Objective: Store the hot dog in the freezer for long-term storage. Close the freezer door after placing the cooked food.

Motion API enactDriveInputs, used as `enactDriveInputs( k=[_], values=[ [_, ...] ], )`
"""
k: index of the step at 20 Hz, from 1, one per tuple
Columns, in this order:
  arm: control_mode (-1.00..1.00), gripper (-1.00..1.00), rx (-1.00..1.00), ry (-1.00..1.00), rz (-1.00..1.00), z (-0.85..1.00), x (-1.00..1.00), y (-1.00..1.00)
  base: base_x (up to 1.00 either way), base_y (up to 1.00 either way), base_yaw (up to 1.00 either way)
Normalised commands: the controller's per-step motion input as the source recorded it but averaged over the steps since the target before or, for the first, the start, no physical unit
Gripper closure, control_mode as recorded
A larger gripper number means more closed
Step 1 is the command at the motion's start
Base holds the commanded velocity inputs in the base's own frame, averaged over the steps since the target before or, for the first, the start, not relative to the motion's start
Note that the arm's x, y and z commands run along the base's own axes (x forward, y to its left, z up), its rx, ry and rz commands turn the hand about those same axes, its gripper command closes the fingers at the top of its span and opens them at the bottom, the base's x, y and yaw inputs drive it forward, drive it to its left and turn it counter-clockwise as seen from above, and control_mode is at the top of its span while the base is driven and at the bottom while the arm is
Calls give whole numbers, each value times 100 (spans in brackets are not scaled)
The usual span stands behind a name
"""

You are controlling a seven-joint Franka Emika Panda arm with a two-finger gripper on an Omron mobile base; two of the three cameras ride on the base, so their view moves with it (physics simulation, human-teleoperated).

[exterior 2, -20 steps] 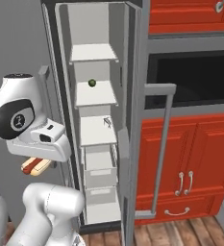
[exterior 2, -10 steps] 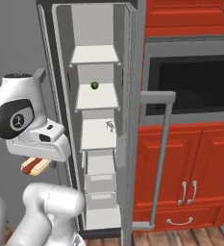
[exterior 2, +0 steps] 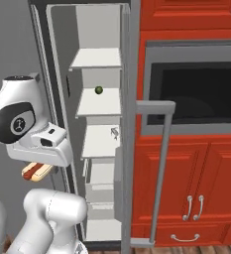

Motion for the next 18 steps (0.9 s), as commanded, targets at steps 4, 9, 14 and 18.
enactDriveInputs(
  k=[4, 9, 14, 18],
  values=[
    [100, 100, 0, 0, 0, 0, 0, 0, 15, -18, 11],
    [100, 100, 0, 0, 0, 0, 0, 0, 0, 0, 3],
    [100, 100, 0, 0, 0, 0, 0, 0, 0, 0, 0],
    [100, 100, 0, 0, 0, 0, 0, 0, 0, 0, 0]
  ],
)
